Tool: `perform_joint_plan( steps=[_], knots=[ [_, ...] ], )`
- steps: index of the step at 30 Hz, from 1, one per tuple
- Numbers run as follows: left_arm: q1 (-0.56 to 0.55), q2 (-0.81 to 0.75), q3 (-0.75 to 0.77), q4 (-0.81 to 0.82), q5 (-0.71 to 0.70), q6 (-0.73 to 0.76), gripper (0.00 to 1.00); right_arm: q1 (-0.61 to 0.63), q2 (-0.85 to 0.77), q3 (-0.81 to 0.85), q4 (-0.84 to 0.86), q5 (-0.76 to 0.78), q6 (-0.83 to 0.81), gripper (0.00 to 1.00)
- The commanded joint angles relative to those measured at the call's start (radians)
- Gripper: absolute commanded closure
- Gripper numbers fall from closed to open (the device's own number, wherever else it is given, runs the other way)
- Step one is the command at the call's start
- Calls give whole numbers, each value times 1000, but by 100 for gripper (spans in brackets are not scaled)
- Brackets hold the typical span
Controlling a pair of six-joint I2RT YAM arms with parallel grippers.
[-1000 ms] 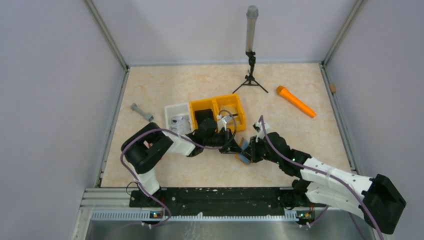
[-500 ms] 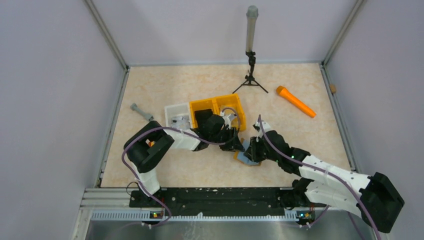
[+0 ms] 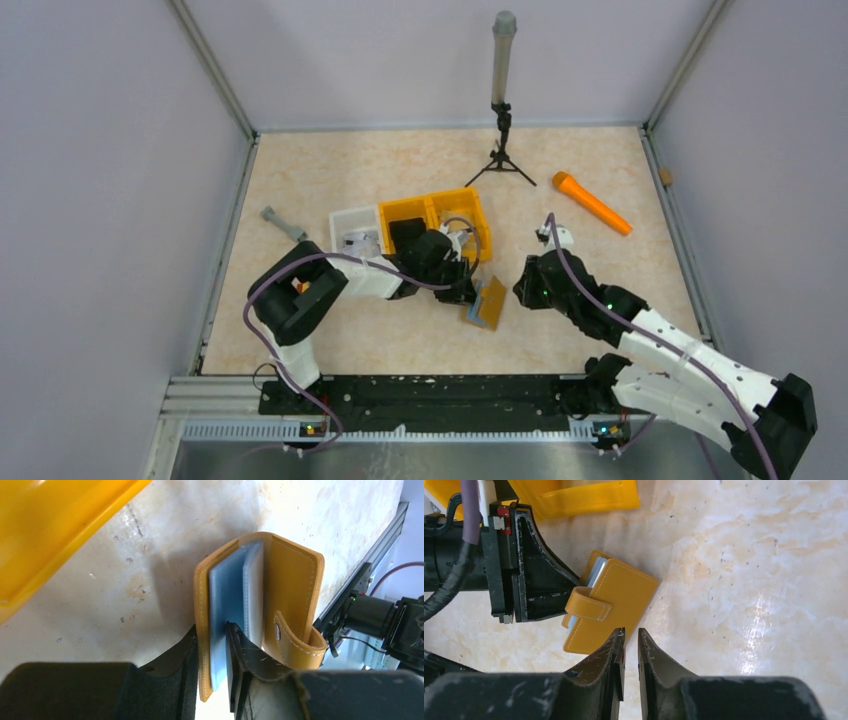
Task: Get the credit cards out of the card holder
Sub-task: Place the card holder at the center of the board, then close the card holder at the center of the board.
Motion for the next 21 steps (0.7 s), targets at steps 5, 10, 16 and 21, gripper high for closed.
perform_joint_plan(
  steps=[5,10,16,21],
  knots=[
    [-8,-76,13,-91,-63,62,54,-8,72,-78,157,-112,44,93],
    [-15,-169,2,-180,-130,89,48,-8,235,-42,276,-177,31,96],
    [-15,-335,-37,-322,-212,99,47,-8,414,10,337,-212,-1,96],
    [-13,-456,-82,-360,-226,105,48,-8,555,48,309,-184,-16,95]
  ],
)
